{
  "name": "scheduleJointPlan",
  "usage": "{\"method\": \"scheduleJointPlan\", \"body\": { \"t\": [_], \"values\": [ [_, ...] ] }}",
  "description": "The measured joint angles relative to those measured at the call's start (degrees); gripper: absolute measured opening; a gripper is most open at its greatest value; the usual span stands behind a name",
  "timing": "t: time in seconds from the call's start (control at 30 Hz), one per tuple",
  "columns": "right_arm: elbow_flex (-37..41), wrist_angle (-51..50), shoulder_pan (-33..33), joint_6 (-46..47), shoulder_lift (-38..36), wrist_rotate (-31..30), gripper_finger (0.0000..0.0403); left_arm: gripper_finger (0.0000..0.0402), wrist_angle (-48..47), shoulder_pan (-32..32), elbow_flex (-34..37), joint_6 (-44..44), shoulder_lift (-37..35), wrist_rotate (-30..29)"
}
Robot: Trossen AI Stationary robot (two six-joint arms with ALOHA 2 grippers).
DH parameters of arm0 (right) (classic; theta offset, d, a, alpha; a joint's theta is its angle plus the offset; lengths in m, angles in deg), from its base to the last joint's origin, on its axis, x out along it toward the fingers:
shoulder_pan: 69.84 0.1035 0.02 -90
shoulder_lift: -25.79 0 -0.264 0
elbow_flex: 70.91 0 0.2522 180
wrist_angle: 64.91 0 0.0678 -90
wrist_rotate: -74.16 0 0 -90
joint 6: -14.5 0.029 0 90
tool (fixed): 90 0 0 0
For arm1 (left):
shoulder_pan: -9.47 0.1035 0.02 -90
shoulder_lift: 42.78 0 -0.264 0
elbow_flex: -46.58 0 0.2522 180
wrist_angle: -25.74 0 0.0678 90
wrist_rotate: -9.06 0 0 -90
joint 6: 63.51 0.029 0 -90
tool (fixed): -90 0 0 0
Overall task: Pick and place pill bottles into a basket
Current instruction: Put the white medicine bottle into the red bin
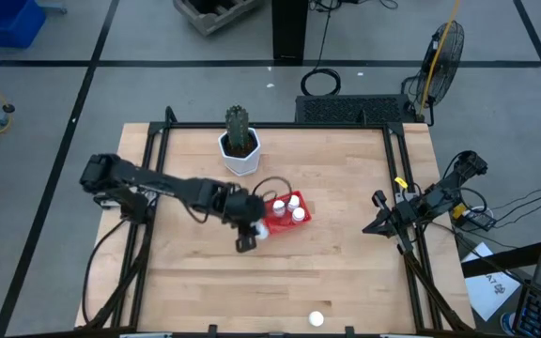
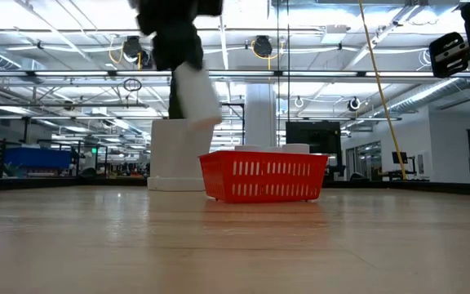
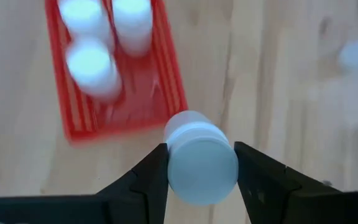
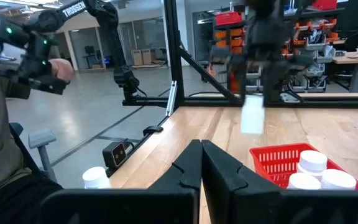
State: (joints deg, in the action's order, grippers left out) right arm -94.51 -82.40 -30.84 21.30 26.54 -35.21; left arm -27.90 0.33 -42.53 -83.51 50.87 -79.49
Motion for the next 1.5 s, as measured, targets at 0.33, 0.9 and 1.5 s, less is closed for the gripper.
{"method": "scheduleJointPlan", "body": {
  "t": [0.33,0.9,1.5],
  "values": [
    [0.02,0.0,-0.02,0.0,0.01,0.0,0.0,0.0167,-6.03,6.18,-14.53,9.12,4.17,2.87],
    [0.02,0.02,0.0,0.0,0.0,0.02,0.0,0.0163,-18.94,8.25,-34.25,17.58,23.56,4.24],
    [0.02,0.0,-0.02,0.0,0.01,0.01,0.0,0.0168,-19.65,9.38,-35.69,18.91,26.19,4.55]
  ]
}}
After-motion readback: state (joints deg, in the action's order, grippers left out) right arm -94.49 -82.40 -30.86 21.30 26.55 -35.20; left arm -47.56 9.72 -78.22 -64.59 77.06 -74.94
